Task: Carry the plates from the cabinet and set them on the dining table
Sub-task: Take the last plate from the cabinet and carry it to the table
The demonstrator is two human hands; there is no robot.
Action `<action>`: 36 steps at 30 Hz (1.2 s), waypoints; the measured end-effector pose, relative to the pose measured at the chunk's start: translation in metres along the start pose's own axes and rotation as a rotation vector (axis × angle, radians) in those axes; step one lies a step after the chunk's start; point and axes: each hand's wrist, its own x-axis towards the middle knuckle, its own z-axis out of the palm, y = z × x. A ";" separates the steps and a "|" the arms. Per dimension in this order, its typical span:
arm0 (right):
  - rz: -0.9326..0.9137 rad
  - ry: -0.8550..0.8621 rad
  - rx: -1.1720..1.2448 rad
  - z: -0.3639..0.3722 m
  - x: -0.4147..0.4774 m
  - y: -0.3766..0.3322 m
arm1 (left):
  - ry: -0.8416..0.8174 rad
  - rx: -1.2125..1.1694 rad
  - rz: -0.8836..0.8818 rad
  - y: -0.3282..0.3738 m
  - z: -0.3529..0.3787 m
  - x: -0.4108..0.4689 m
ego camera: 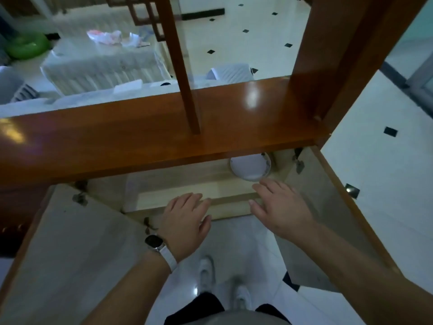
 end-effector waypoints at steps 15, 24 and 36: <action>0.361 -0.080 0.054 0.122 0.062 0.063 | -0.220 -0.124 0.163 -0.052 0.144 0.126; 0.673 -0.069 0.523 0.225 0.107 0.102 | -0.355 -0.715 -0.358 -0.057 0.259 0.168; 0.967 0.201 1.064 0.320 0.176 0.153 | -0.237 -1.182 -0.765 -0.073 0.359 0.246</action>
